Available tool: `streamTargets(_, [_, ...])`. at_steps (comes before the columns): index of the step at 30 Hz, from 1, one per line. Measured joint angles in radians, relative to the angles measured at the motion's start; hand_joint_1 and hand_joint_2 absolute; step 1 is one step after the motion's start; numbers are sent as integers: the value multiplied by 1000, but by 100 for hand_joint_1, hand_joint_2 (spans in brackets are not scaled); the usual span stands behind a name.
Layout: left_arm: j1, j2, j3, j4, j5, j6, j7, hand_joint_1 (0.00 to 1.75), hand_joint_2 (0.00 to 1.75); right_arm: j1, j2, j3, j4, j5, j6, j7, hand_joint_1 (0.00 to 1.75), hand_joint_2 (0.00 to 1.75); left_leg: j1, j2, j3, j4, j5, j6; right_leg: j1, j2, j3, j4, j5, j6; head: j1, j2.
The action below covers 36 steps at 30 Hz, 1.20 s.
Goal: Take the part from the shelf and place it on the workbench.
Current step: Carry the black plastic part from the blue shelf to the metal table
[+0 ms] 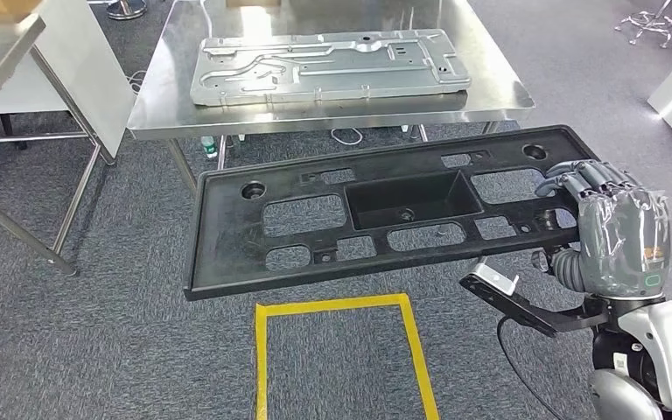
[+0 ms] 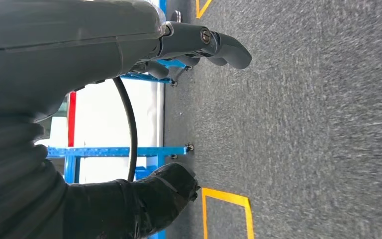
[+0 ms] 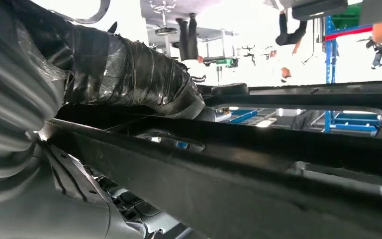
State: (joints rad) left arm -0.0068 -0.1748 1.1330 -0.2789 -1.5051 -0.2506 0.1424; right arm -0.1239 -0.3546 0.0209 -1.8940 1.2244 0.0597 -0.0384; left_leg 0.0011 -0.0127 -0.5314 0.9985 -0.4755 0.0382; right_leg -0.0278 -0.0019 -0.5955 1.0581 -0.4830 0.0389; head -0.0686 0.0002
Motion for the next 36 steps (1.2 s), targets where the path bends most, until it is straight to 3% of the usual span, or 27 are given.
streamTargets(3, [-1,-1,0,1,0,-2,4,0,175,-4,5,7,2,33,9,16,175,175,0,-1,3,10,-7,-22,11,-1,15,-32,-2,-23,2,0])
streamTargets(6, [-4,-5,0,2,0,-5,7,0,175,-14,20,22,2,64,13,33,175,175,7,2,-7,42,-27,-40,11,0,36,-37,7,-47,1,0])
streamTargets(8, [-5,-6,-2,2,0,-4,5,0,175,-20,31,33,2,73,13,40,175,175,10,5,-57,137,-69,-45,14,-2,47,-40,-2,-59,1,0])
streamTargets(10, [-2,-7,-3,2,0,-3,3,0,175,-21,40,44,2,76,13,43,175,175,10,7,-137,264,-113,-49,18,-2,55,-40,-13,-65,1,0])
streamTargets(11, [0,-7,-4,2,0,-2,3,0,175,-20,44,47,2,77,13,43,175,175,10,7,-166,297,-117,-49,20,-2,62,-40,-19,-66,1,0])
streamTargets(12, [3,-8,-4,2,0,-2,2,0,175,-19,45,49,2,78,13,43,175,175,10,7,-175,290,-99,-46,23,-2,69,-39,-26,-66,1,0])
streamTargets(15, [6,-9,-4,2,0,0,-2,0,175,-19,49,52,2,78,13,44,175,175,-3,9,-114,110,17,-22,27,-2,100,-41,-47,-63,2,0])
streamTargets(16, [6,-9,-4,2,0,0,-3,0,175,-19,51,53,2,78,13,44,175,175,-10,10,-96,63,24,-13,26,-2,106,-44,-53,-59,2,0])
streamTargets(18, [7,-9,-4,2,0,1,-3,0,175,-17,54,55,2,78,13,45,175,175,-20,9,-82,31,4,3,23,-1,115,-48,-57,-48,1,0])
streamTargets(21, [14,-11,-5,2,0,1,-3,0,175,-18,57,57,2,78,12,45,175,175,-14,7,-38,-9,24,24,25,0,132,-27,-55,-33,1,0])
streamTargets(23, [15,-12,-6,2,0,1,-3,0,175,-20,58,58,2,78,12,45,175,175,-8,8,-3,-24,26,26,22,1,92,51,-79,-24,3,0])
streamTargets(25, [13,-12,-8,2,0,1,-3,0,175,-18,59,58,3,77,12,45,175,175,-7,7,13,-26,12,25,16,2,6,163,-124,-11,4,0])
streamTargets(27, [13,-12,-9,2,0,1,-3,0,175,-15,60,59,3,77,12,45,175,175,-7,4,35,-26,-8,21,8,2,-55,200,-147,-1,4,0])
streamTargets(28, [14,-13,-9,2,0,1,-3,0,175,-14,60,59,4,77,12,45,175,175,-6,3,49,-26,-19,18,4,1,-64,175,-129,2,4,0])
streamTargets(30, [17,-13,-10,2,0,1,-3,0,175,-12,60,59,5,77,12,45,175,175,-5,3,82,-24,-46,7,-3,-1,-55,70,-29,4,4,0])
streamTargets(32, [17,-14,-10,2,0,1,-3,0,175,-11,61,59,7,77,13,45,175,175,-4,2,99,-21,-71,-7,2,-5,-43,-2,45,-7,3,0])
streamTargets(33, [16,-14,-10,2,0,1,-3,0,175,-10,61,60,8,77,12,45,175,175,-4,3,104,-18,-79,-14,6,-6,-41,-12,57,-16,3,0])
streamTargets(36, [10,-16,-10,2,0,2,-3,0,175,-17,62,60,7,77,12,45,175,175,2,6,96,18,-74,-30,11,0,-23,-19,45,-44,3,0])
